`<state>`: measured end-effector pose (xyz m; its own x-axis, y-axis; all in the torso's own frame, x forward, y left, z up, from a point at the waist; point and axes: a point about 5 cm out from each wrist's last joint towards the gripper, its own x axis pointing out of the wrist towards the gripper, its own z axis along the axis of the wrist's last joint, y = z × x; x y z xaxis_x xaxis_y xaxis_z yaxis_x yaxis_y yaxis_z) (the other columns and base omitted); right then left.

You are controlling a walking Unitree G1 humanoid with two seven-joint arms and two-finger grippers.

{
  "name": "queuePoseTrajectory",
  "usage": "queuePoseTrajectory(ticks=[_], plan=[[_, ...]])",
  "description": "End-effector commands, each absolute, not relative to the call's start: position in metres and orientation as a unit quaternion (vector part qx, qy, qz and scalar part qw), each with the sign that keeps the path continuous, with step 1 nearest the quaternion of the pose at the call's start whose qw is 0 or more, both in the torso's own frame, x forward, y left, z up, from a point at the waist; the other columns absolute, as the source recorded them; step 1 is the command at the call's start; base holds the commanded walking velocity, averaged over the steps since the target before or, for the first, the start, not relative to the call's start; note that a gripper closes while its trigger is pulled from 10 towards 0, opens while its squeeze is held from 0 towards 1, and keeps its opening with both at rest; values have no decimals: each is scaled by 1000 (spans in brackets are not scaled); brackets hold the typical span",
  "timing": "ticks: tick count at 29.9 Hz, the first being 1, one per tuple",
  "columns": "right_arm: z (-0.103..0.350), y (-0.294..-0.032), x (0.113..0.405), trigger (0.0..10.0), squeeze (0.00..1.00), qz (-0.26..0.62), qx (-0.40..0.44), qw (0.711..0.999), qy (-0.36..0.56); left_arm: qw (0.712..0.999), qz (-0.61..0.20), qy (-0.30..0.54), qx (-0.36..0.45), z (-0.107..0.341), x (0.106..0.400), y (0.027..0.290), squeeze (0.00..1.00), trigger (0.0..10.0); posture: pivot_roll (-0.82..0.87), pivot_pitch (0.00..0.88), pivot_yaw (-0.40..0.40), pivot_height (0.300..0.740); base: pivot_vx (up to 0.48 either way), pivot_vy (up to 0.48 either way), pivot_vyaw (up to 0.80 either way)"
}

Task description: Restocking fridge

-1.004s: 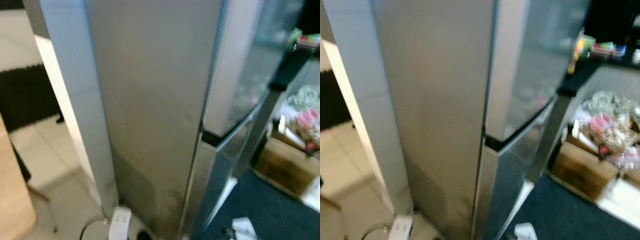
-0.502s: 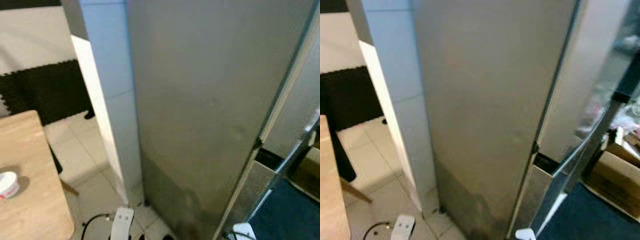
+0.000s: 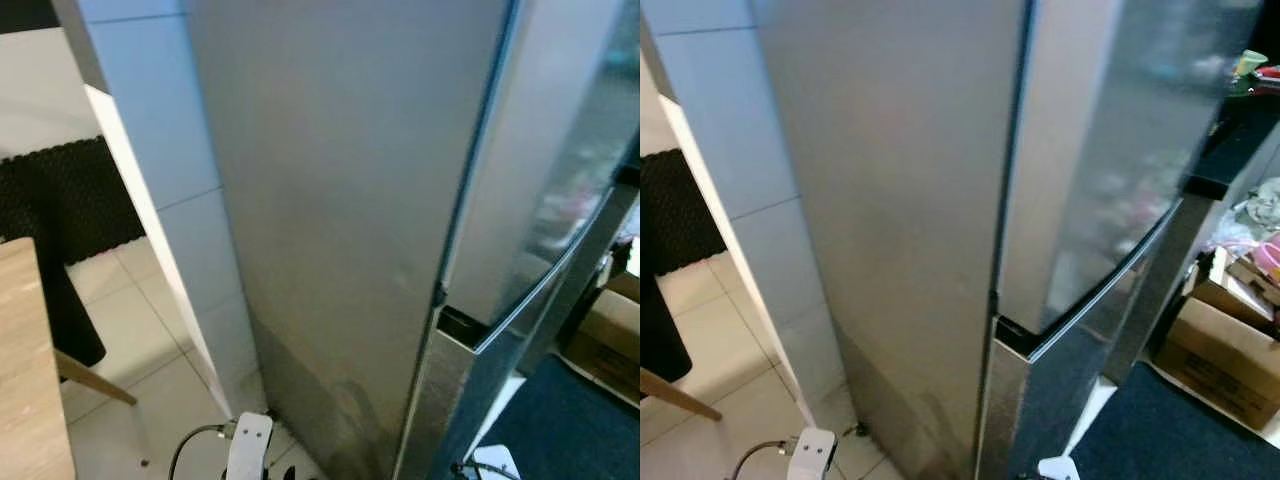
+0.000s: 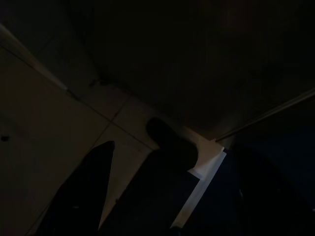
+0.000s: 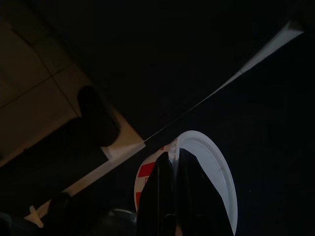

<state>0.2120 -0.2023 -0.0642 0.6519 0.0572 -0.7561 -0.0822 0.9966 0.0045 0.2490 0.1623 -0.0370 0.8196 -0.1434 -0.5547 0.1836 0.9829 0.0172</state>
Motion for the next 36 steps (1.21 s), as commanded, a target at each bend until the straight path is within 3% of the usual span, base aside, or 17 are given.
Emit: queuePoseTrajectory(ticks=[1,16,32,36], plan=[[-67,-201,207,10000,0,39,-14,906,422,950,-85,298,36,-41,243,164,0,10000,-59,88,19,740,0,0,0],[-67,-201,207,10000,0,46,-9,905,422,946,-95,304,55,-44,239,162,0,10000,-50,93,8,740,0,0,0],[-68,-197,207,10000,0,50,5,905,423,949,-95,294,55,-44,238,163,0,10000,-46,94,9,740,0,0,-789],[-69,-196,205,10000,0,56,9,904,423,949,-99,295,49,-43,238,163,0,10000,-46,94,11,740,0,0,0]])
